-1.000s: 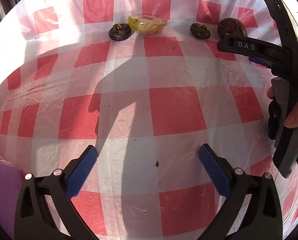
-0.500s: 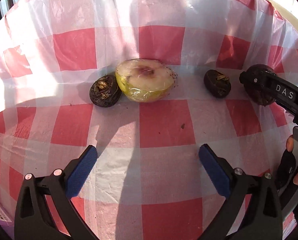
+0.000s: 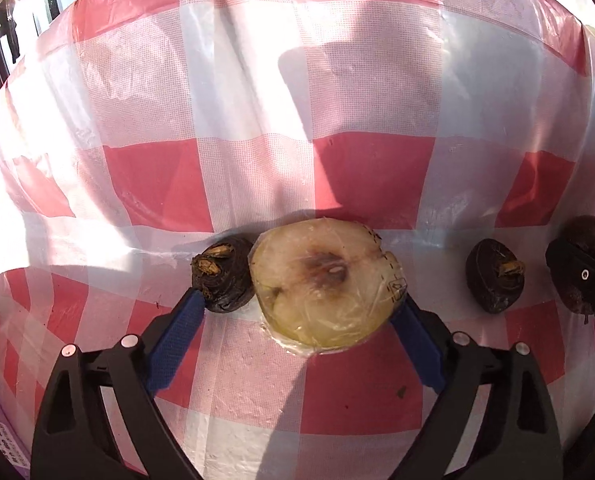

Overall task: Organize fruits
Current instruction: 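Grasp the large dark red fruit with the right gripper while the left grasps the wrapped pear half, then carry the pear half and dark red fruit with both grippers over the box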

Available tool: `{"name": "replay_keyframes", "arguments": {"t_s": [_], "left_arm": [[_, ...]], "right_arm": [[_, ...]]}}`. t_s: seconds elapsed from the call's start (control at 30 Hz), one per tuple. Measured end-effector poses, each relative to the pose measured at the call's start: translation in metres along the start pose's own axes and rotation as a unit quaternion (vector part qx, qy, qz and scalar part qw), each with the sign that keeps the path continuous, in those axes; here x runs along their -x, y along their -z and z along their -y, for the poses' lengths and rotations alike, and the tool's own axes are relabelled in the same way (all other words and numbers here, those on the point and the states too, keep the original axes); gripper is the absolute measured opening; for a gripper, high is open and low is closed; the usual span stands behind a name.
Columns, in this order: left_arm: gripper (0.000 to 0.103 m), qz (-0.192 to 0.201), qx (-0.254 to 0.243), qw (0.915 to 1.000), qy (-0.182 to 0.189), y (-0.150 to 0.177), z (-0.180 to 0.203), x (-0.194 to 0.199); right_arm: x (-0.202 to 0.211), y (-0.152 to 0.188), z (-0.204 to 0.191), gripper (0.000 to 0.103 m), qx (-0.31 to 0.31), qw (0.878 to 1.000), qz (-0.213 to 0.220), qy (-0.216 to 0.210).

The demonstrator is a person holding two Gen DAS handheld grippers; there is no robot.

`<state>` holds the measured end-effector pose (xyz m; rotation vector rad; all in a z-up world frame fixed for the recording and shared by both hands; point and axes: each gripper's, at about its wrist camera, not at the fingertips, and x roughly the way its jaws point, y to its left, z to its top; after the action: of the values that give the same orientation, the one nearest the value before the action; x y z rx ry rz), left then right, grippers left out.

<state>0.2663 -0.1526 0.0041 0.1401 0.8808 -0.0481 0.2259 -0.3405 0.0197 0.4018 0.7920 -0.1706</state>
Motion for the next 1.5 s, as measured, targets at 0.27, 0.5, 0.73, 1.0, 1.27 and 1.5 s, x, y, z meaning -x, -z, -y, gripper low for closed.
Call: {"name": "replay_keyframes", "arguments": {"t_s": [0.27, 0.5, 0.73, 1.0, 1.27, 1.5], "left_arm": [[0.043, 0.004, -0.011, 0.9973, 0.073, 0.04, -0.002, 0.042], [0.079, -0.03, 0.015, 0.9917, 0.124, 0.043, -0.022, 0.038], [0.085, -0.037, -0.014, 0.9898, 0.137, 0.014, -0.034, 0.008], [0.062, -0.013, -0.026, 0.9912, 0.129, 0.002, 0.012, 0.009], [0.062, -0.034, -0.038, 0.9903, 0.129, 0.05, 0.001, 0.041], [0.062, -0.072, -0.056, 0.9893, 0.114, 0.095, -0.036, 0.071]], "right_arm": [[0.0, 0.001, -0.003, 0.066, 0.002, 1.0, 0.0, 0.004], [0.0, 0.001, -0.005, 0.066, 0.011, 1.0, -0.002, 0.014], [0.0, -0.001, -0.008, 0.066, 0.007, 1.0, -0.001, 0.008], [0.002, 0.0, -0.003, 0.066, 0.002, 1.0, 0.001, 0.004], [-0.001, 0.001, -0.006, 0.065, 0.007, 1.0, 0.0, 0.01], [0.014, 0.02, -0.021, 0.064, 0.016, 1.0, -0.015, 0.018]]}}
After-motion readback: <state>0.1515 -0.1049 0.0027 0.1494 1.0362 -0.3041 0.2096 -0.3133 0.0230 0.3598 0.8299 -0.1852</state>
